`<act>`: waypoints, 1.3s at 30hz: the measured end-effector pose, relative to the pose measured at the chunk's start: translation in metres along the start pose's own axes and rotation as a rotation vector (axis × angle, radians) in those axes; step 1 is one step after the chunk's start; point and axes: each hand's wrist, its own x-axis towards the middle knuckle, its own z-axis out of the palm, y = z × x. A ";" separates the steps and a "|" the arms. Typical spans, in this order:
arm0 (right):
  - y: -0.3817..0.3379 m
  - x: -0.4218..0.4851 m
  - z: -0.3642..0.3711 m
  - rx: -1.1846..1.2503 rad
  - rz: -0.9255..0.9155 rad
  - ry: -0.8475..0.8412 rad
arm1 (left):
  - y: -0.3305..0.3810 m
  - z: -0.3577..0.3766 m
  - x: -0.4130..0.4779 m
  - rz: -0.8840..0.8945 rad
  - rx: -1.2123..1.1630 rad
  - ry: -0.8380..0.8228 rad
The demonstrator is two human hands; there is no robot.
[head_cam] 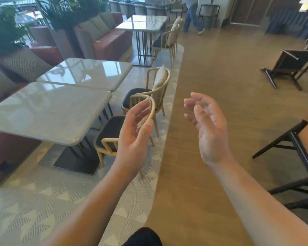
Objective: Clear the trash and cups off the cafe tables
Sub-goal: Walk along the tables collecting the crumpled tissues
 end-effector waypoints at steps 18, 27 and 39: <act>0.187 0.416 -0.013 -0.015 0.005 0.027 | -0.186 0.082 0.424 0.049 -0.100 -0.090; 0.286 0.606 -0.057 0.010 0.017 0.006 | -0.287 0.151 0.604 0.041 -0.072 -0.039; 0.403 0.900 -0.159 -0.015 0.047 -0.129 | -0.406 0.282 0.852 0.027 -0.040 0.175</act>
